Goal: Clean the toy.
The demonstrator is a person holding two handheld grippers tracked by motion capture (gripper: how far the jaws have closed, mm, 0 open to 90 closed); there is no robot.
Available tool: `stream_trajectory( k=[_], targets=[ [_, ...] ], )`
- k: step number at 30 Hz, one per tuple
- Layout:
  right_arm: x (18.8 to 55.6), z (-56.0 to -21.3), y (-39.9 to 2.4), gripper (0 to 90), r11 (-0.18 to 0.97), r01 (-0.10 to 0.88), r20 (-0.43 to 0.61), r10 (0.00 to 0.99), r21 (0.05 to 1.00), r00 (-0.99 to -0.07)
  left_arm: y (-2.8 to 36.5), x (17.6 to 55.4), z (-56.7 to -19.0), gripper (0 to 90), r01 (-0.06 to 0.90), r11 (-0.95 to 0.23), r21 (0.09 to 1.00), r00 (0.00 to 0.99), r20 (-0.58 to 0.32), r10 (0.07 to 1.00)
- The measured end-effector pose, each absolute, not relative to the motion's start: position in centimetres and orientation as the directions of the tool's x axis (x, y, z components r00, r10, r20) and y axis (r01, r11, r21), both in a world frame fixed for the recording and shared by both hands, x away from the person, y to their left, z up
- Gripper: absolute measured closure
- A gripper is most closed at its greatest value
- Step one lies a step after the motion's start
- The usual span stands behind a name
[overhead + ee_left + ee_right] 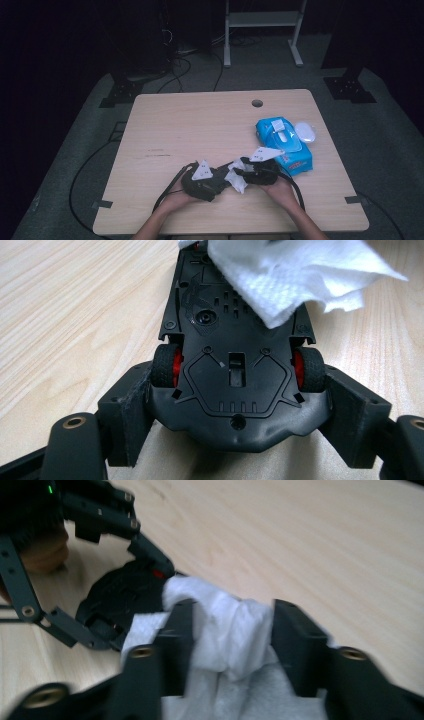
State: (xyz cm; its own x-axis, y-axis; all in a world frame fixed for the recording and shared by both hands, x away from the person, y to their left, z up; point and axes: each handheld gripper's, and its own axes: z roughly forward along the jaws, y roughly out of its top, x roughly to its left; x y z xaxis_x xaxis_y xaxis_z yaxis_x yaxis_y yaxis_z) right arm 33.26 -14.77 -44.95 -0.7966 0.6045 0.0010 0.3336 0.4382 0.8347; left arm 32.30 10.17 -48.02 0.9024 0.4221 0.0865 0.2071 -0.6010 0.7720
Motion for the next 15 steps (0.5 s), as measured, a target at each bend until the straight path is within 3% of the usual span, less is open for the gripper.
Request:
stream_trajectory(
  k=[2,5,10,15],
  targets=[
    [33.4,-45.3,-14.7,68.7,0.449,0.347,0.014,0.595,0.823,-0.804,10.2,32.3,-48.0,23.2,0.209,-0.598,0.774,0.902,0.084,0.423],
    [33.7,-45.4,-15.5,76.8,0.443,0.381,0.041,0.607,0.812,-0.794,10.2,32.4,-48.0,23.2,0.208,-0.601,0.772,0.903,0.084,0.421],
    [33.6,-45.4,-18.1,79.8,0.421,0.426,0.054,0.658,0.801,-0.751,10.2,32.4,-48.0,23.2,0.204,-0.607,0.768,0.904,0.091,0.419],
    [32.6,-45.3,-16.8,80.1,0.435,0.401,0.074,0.599,0.806,-0.797,10.2,32.3,-48.0,23.2,0.210,-0.600,0.772,0.901,0.085,0.426]
  ],
)
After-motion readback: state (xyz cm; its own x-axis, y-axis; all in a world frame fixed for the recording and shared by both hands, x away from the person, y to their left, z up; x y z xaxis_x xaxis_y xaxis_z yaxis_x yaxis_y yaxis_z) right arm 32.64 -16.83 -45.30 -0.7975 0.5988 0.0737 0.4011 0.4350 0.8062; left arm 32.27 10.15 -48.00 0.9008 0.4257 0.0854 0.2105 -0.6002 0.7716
